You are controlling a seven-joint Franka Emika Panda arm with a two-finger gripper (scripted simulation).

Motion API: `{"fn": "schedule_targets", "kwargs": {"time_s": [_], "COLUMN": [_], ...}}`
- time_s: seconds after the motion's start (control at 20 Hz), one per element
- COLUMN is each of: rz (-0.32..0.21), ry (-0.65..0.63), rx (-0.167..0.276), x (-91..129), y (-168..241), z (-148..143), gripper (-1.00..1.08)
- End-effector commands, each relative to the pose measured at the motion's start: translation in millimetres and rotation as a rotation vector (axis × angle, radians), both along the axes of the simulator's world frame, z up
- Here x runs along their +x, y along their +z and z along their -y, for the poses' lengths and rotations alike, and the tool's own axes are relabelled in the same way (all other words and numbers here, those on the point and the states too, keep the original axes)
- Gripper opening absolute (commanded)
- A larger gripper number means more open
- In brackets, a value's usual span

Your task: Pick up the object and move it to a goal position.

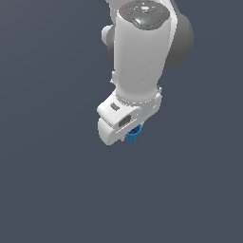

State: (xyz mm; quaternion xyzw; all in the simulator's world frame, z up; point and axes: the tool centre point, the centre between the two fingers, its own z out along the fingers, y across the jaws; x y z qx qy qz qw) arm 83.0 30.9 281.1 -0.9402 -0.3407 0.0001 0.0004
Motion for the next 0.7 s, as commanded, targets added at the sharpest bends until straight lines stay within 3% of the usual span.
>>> {"fn": "schedule_targets", "kwargs": {"time_s": [0.0,0.65], "rz": [0.0,0.0], "ry": [0.0,0.0], "rx": [0.0,0.0], "x": [6,20], "y": [9,26], "z": [-1,-1], "gripper": [-1.0,-1.0]}}
